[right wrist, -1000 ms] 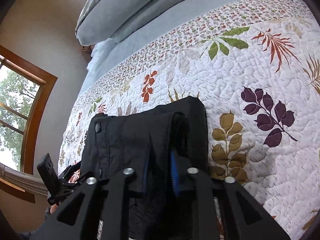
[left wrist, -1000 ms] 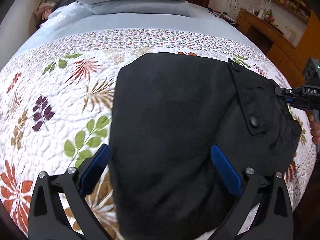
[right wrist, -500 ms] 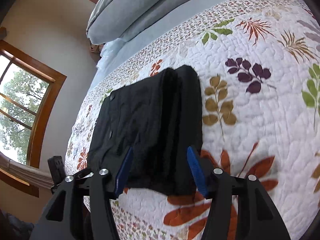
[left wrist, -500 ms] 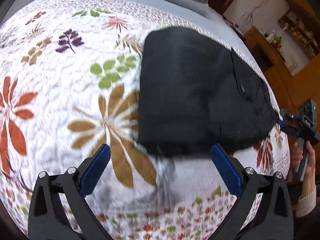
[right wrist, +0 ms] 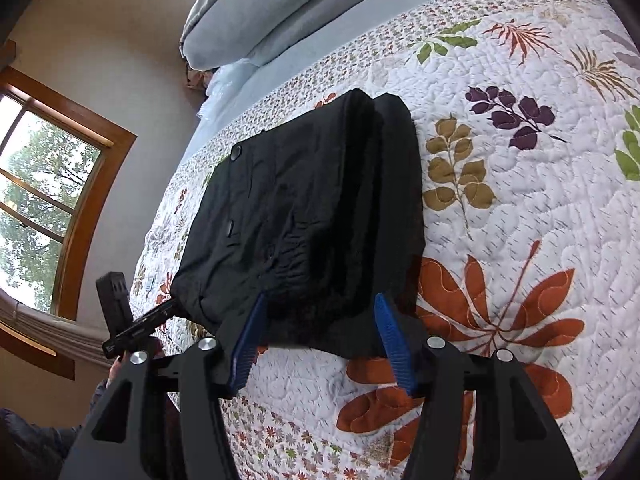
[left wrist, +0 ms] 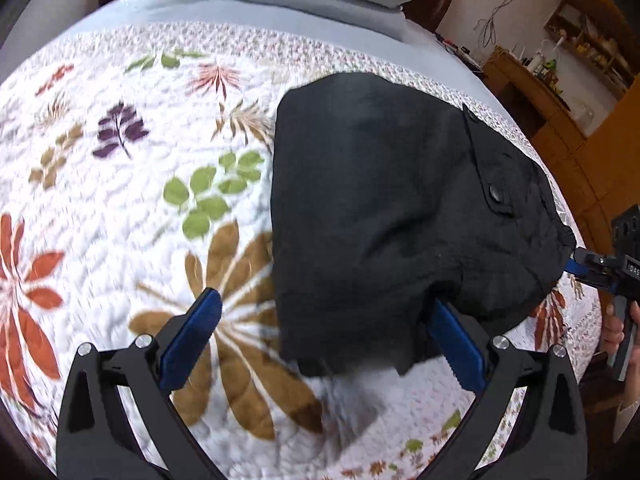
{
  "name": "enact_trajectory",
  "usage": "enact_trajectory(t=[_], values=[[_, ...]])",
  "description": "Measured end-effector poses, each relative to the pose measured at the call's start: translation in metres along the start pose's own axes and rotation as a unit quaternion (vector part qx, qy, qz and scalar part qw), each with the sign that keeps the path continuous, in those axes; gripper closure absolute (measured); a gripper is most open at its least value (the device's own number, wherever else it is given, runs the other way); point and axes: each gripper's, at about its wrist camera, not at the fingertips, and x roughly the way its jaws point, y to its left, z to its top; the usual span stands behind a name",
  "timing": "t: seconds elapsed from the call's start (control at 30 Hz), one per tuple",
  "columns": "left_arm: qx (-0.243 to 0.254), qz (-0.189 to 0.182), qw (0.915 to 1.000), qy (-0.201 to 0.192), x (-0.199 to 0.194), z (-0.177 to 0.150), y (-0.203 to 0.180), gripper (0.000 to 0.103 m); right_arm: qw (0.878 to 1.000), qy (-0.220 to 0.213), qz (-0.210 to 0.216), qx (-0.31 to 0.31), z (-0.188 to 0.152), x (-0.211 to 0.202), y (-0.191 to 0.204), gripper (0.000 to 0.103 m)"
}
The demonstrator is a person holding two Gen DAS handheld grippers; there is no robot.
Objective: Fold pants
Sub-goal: 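Open both grippers and pull back from the folded pants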
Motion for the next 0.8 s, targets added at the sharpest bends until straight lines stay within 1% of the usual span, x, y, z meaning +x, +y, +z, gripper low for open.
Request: enact_trajectory(t=[0.1,0.13,0.17,0.23,0.27,0.3,0.37,0.5,0.6,0.7,0.77,0.8], values=[[-0.002,-0.005,1.0,0.008,0.0,-0.005,0.001,0.002,1.0,0.005,0.009,0.001,-0.003,0.0,0.001,0.045],[-0.002,-0.007,0.9999,0.011,-0.001,-0.007,0.002,0.003,1.0,0.007,0.01,0.002,-0.005,-0.001,0.001,0.043],[-0.003,-0.008,0.9999,0.012,-0.004,-0.011,0.005,0.003,1.0,0.008,0.008,0.003,-0.007,-0.003,0.0,0.035],[-0.012,-0.017,0.9997,0.009,-0.01,-0.017,0.011,0.003,1.0,0.006,0.011,0.014,-0.012,-0.007,-0.004,0.032],[-0.019,-0.022,0.9995,0.009,-0.013,-0.018,0.014,0.003,0.999,0.006,0.023,0.023,-0.014,-0.009,-0.006,0.032],[-0.024,-0.025,0.9994,0.008,-0.015,-0.019,0.016,0.003,0.998,0.004,0.045,0.039,-0.017,-0.011,-0.009,0.032],[-0.018,-0.018,0.9996,0.009,-0.014,-0.02,0.017,0.003,0.997,0.006,0.059,0.054,-0.018,-0.009,-0.012,0.031],[0.013,0.01,0.9999,-0.004,-0.018,-0.022,0.007,0.003,0.998,0.014,0.029,0.057,-0.02,0.001,-0.013,0.03],[0.025,0.017,0.9996,0.001,-0.018,-0.027,0.003,0.003,0.999,0.012,0.02,0.043,-0.018,0.008,-0.011,0.03],[0.028,0.017,0.9994,0.012,-0.012,-0.027,0.002,0.003,1.0,0.009,0.005,0.028,-0.017,0.012,-0.006,0.033],[0.031,0.024,0.9991,0.014,-0.007,-0.024,-0.001,0.002,1.0,0.011,-0.013,0.022,-0.018,0.015,-0.006,0.047],[0.033,0.027,0.999,0.015,-0.005,-0.022,-0.002,0.002,1.0,0.013,-0.019,0.021,-0.018,0.015,-0.007,0.049]])
